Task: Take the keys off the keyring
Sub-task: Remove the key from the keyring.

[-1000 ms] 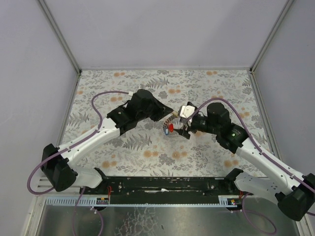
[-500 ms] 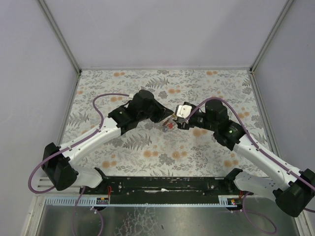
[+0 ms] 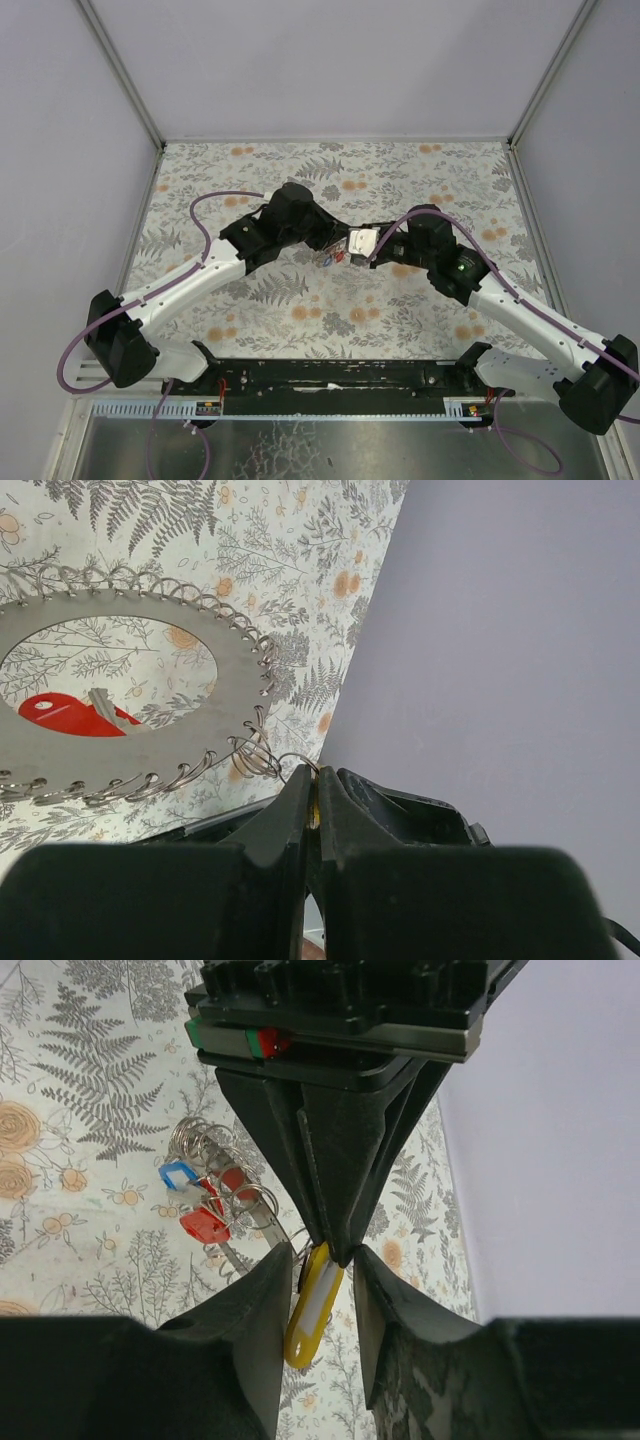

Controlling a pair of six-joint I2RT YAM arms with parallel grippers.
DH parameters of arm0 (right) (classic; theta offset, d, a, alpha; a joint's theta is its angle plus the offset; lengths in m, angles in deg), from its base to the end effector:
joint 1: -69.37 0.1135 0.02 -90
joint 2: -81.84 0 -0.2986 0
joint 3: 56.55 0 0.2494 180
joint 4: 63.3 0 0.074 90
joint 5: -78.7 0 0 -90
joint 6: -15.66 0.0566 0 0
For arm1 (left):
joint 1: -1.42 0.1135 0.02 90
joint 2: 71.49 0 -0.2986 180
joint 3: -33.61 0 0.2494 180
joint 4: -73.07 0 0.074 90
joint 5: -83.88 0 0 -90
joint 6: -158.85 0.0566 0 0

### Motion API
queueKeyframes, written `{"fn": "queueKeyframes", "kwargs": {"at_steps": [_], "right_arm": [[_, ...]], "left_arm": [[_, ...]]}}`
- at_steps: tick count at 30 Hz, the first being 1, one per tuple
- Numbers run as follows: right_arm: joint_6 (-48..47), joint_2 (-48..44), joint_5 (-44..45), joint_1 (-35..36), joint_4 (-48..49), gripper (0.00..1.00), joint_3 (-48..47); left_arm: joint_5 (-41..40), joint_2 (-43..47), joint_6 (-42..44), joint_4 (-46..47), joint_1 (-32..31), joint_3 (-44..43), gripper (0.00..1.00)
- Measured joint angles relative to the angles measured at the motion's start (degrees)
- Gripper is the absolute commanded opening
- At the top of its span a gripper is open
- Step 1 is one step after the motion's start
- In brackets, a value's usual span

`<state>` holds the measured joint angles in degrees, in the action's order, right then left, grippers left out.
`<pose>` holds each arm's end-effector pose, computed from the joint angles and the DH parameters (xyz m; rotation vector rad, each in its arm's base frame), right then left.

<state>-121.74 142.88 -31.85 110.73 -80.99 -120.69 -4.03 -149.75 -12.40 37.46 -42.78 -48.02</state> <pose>0.1725 0.1784 0.3563 -1.4380 1.1092 0.2523 0.2270 -0.2236 0.3509 -0.7513 2.3195 -1.2156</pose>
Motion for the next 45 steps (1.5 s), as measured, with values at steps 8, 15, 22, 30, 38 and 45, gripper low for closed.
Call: {"fn": "queueKeyframes", "kwargs": {"at_steps": [8, 15, 22, 30, 38, 45], "right_arm": [[-4.5, 0.0, 0.7, 0.5, -1.0, 0.44, -0.1], [-7.4, -0.1, 2.1, 0.7, -2.4, 0.45, -0.1], [-8.6, -0.6, 3.1, 0.7, -3.3, 0.35, -0.1], [-10.8, -0.7, 3.9, 1.2, -3.5, 0.15, -0.1], [-14.4, -1.1, 5.0, 1.8, -3.8, 0.00, -0.1], [-16.2, -1.1, 5.1, 1.9, -5.2, 0.00, -0.1]], "left_arm": [[0.3, 0.0, 0.0, 0.0, 0.0, 0.0, 0.00], [0.5, 0.0, 0.0, 0.0, 0.0, 0.0, 0.00], [0.5, 0.0, 0.0, 0.1, 0.0, 0.0, 0.00], [0.5, 0.0, 0.0, 0.1, 0.0, 0.0, 0.00], [0.5, 0.0, 0.0, -0.1, 0.0, 0.0, 0.00], [1.4, 0.3, -0.4, 2.7, 0.3, 2.6, 0.25]]}}
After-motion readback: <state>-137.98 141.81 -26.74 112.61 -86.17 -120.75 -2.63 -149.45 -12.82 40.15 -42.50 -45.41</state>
